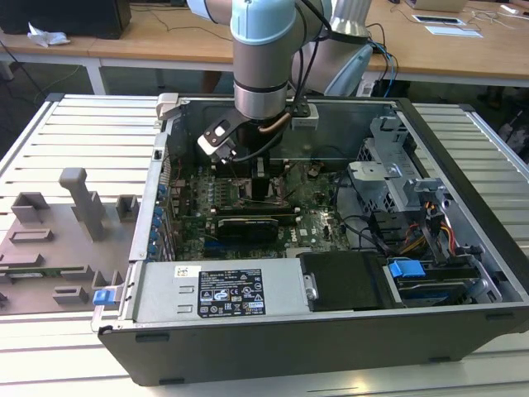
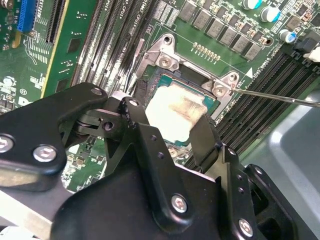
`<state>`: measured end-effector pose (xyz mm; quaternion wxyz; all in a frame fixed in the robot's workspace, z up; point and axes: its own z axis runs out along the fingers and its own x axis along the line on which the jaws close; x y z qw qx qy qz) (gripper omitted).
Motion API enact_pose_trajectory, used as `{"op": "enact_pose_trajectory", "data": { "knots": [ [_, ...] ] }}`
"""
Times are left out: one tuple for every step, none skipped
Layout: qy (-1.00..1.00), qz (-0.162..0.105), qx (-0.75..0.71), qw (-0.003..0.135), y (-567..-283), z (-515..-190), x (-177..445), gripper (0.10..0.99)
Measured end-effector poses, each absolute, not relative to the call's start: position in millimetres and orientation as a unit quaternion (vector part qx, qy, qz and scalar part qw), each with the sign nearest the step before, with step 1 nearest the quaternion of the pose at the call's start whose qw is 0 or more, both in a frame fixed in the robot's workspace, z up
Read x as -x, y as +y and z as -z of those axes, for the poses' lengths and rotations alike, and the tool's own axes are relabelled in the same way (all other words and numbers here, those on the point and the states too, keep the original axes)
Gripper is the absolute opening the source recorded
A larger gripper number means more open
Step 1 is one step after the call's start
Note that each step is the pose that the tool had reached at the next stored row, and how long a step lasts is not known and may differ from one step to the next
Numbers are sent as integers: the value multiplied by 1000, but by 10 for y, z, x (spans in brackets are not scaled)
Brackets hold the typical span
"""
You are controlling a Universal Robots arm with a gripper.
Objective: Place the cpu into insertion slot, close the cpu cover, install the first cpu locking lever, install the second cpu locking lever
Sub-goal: 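Place the cpu into insertion slot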
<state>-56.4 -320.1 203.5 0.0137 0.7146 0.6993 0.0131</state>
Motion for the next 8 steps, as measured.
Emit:
{"op": "enact_pose_trajectory", "data": {
  "knots": [
    [699,-13,-715,14,-3201,-2035,564,612],
    [699,-13,-715,14,-3201,-2035,563,612],
    [699,-12,-715,14,-3201,-2035,563,612],
    [699,-12,-715,14,-3201,-2035,562,612],
    [699,-12,-715,14,-3201,-2035,560,612],
    [699,-12,-715,14,-3201,-2035,557,612],
    [699,-12,-715,14,-3201,-2035,554,612],
    [699,-11,-715,14,-3201,-2035,547,612]
  ]
}}
